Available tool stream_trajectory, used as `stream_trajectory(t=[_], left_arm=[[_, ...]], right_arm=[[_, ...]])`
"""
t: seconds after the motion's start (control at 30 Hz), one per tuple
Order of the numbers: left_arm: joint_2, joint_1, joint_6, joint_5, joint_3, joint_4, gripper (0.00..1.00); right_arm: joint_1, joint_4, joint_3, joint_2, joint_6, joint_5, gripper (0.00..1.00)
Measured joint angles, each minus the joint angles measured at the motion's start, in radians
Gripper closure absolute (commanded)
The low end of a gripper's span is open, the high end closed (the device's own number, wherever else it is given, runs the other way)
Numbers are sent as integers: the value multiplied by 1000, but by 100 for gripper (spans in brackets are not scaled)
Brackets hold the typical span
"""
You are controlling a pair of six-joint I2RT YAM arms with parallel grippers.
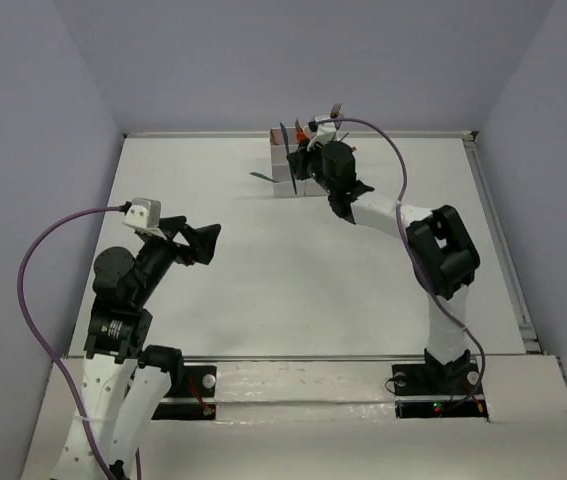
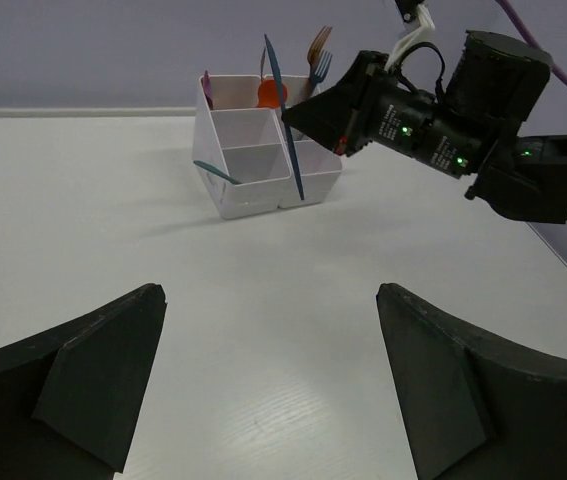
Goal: Sort the eating utensils into containers
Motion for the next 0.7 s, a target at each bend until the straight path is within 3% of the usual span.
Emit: stream_trajectory(t=[0.27, 0.7], left_arm=[[8, 9, 0, -2, 0, 0, 1], [29, 27, 0, 2, 0, 0, 1]], right_arm=[[0, 107, 319, 284, -93, -4, 93], [2, 208, 374, 422, -203, -4, 90]])
